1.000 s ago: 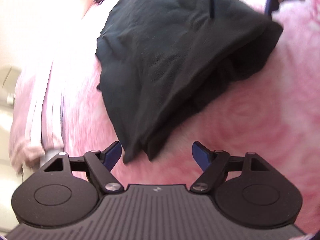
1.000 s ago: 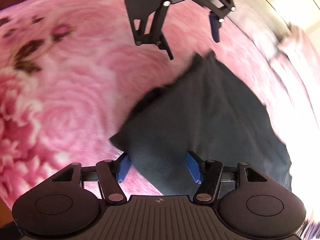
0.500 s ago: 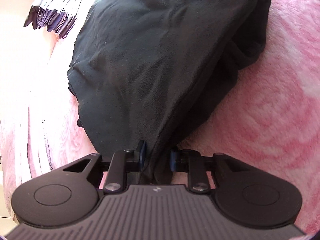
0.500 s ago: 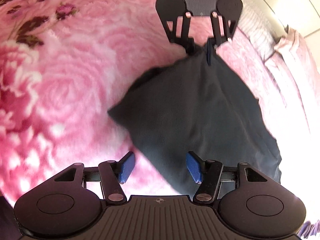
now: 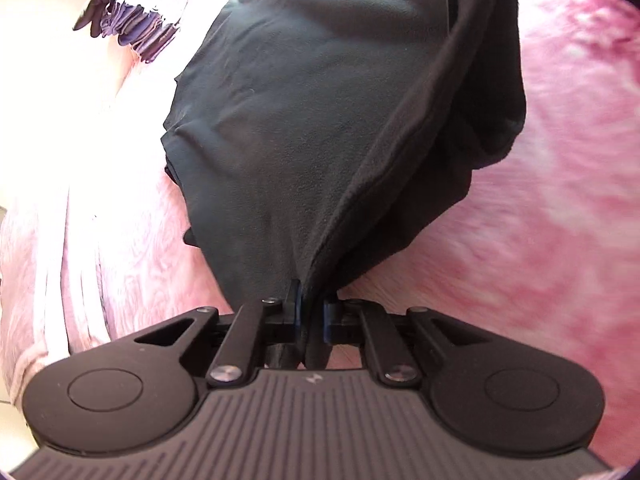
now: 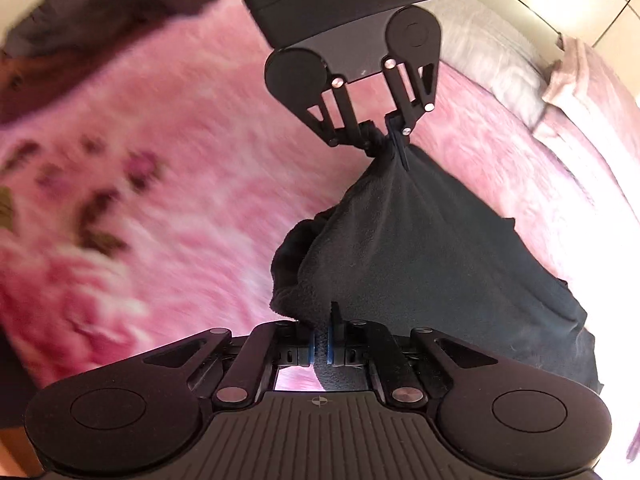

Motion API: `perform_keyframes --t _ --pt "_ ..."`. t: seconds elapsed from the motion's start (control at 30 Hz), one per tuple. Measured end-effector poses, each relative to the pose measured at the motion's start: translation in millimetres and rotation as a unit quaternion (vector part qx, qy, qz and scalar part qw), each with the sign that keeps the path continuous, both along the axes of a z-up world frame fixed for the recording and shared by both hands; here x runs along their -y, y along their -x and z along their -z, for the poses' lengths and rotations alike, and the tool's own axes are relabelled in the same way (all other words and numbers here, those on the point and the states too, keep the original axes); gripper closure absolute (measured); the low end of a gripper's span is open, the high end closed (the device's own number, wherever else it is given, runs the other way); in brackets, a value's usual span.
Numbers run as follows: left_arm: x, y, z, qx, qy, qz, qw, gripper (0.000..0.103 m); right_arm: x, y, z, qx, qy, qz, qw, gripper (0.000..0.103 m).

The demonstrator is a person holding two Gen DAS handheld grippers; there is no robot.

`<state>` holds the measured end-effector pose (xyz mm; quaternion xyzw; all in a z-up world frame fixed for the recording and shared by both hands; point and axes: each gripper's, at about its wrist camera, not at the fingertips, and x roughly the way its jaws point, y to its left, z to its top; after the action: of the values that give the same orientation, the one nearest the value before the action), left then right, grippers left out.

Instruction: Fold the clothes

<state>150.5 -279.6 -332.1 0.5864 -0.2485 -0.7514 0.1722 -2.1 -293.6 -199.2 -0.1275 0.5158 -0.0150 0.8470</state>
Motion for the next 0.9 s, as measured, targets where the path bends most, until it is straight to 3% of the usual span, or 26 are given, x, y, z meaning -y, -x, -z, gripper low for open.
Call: perform_keyframes --t 0.2,0.33,0.47,0.57,0.67,0.77,0.9 --pt "-43 -24 -44 0.022 -0.055 -0.034 0.9977 0.096 -27 3 -39 0.034 -0.103 0.001 0.994 0.099" --pt "-6 -8 -92 0.007 -0.078 -0.062 0.995 0.096 -6 18 -74 0.083 -0.128 0.047 0.987 0.099" --pt "54 40 -138 -0.002 -0.065 -0.045 0.9968 0.096 42 48 -111 0.138 -0.131 0.142 0.971 0.099" --pt "100 91 -156 0.0 -0.056 -0.012 0.9984 0.096 90 80 -128 0.171 -0.144 0.234 0.946 0.099" --pt "147 147 -160 0.001 -0.062 0.013 0.998 0.096 138 114 -127 0.19 -0.164 0.315 0.915 0.099" --pt "191 202 -137 0.012 -0.085 0.032 0.9958 0.096 189 149 -110 0.198 -0.207 0.388 0.876 0.099" --pt "242 263 -85 0.039 -0.13 0.054 0.9893 0.095 252 188 -64 0.188 -0.259 0.46 0.828 0.099"
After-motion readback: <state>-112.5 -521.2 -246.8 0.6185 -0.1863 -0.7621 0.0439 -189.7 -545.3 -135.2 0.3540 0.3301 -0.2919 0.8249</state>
